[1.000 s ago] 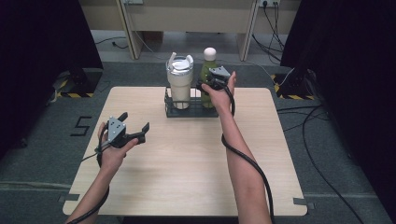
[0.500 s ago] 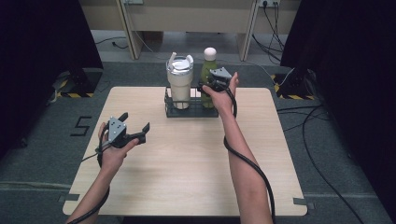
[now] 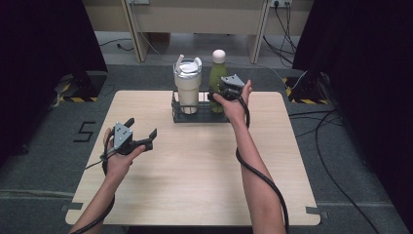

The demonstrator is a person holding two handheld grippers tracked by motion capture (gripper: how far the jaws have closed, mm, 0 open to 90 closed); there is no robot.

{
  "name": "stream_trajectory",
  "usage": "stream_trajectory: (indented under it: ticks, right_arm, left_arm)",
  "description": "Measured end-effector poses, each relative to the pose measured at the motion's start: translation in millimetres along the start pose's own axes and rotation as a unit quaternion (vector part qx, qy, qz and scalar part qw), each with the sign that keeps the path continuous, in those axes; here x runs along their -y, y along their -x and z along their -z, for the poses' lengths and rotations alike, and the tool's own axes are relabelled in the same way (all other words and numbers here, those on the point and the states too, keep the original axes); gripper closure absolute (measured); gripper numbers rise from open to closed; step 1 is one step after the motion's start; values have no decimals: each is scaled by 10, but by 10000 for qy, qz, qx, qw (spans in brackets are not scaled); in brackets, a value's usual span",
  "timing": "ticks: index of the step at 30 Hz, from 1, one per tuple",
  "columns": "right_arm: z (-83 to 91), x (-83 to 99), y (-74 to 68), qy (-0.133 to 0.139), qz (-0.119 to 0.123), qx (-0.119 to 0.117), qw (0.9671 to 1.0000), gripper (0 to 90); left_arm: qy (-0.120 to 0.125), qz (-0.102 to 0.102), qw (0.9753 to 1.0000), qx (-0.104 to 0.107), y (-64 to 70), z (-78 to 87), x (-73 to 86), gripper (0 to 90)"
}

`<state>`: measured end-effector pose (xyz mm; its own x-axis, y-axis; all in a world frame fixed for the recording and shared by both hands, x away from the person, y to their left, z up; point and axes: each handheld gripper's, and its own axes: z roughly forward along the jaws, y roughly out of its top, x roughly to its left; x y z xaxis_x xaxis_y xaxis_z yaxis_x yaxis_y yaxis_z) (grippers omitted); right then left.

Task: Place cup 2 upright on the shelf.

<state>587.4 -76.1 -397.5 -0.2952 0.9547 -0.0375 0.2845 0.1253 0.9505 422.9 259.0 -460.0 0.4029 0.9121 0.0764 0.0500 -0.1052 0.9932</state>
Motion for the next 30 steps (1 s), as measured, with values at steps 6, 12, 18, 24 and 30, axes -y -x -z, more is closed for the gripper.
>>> stream_trajectory:
  ticks: [6,12,18,24,30]
  right_arm:
    - [70,71,15,-27,70,29,10000,115]
    - [140,157,20,-76,103,25,9999,119]
    - [226,204,33,-55,140,26,9999,120]
    - [322,213,70,-20,149,19,9999,125]
    - [420,282,119,-21,193,52,9998,134]
  left_arm:
    - [-16,-6,10000,19,10,-11,8,47]
    - [-21,-26,10000,43,32,-16,9,47]
    - [-21,-25,10000,37,32,-14,9,47]
    - [-17,-33,10000,40,34,-9,5,47]
    - [-13,-48,10000,31,33,-3,1,47]
